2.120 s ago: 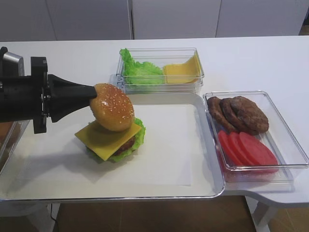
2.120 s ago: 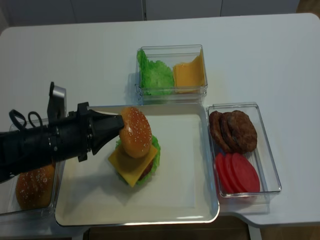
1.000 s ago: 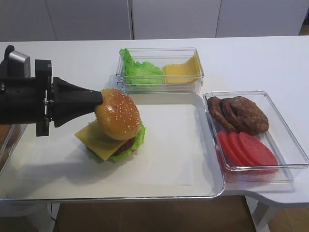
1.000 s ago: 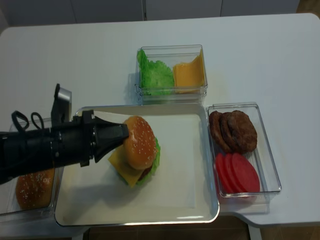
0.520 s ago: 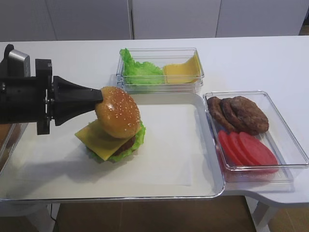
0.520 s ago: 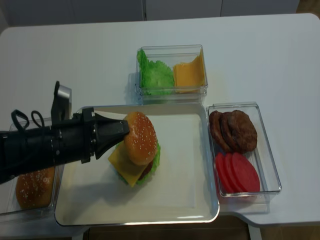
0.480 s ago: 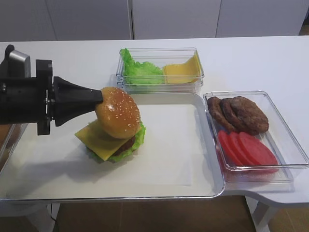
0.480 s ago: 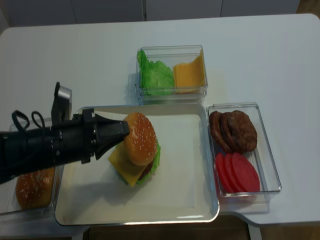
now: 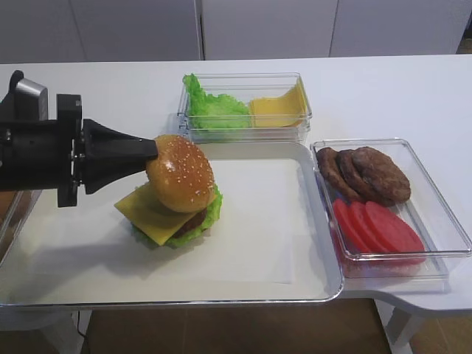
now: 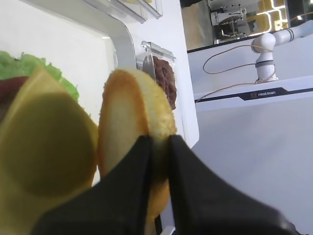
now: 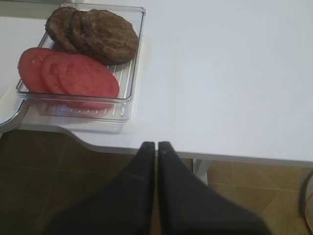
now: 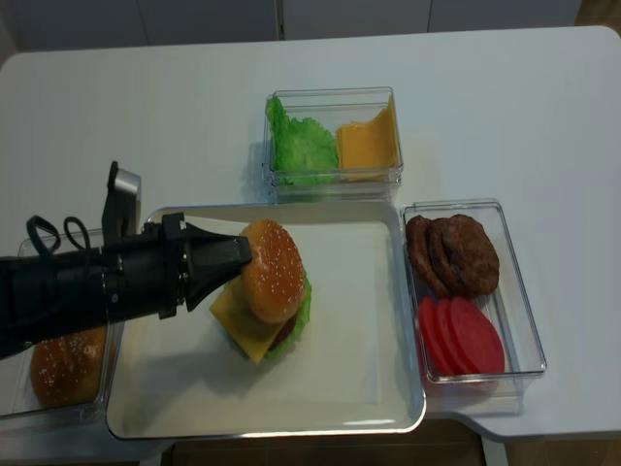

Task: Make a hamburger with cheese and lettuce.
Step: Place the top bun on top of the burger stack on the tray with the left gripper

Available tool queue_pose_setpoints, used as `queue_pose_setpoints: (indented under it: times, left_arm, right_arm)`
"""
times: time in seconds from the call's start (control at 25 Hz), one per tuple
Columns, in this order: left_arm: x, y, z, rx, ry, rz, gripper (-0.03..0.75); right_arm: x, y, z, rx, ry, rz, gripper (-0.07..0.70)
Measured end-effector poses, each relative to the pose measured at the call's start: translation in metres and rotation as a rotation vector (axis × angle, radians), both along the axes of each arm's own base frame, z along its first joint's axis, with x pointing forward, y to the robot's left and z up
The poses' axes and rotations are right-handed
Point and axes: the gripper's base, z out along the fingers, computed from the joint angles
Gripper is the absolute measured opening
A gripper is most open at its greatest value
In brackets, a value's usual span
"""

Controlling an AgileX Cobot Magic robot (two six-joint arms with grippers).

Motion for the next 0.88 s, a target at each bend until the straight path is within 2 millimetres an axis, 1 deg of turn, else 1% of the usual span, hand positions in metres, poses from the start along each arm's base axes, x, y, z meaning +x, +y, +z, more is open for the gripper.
queue_pose_setpoints:
  times: [0.76, 0.88]
  left_arm:
    - [0.0026, 0.0005, 0.0024, -0.028, -0.001, 0.032, 0.076]
    - [0.0033, 0.0054, 0.0015, -0.017, -0.001, 0.04, 0.076]
  right_arm:
    - [0.0, 0.0, 0.0, 0.002, 0.0, -0.001, 0.008]
    - [0.0, 0.0, 0.0, 0.002, 0.0, -0.001, 0.008]
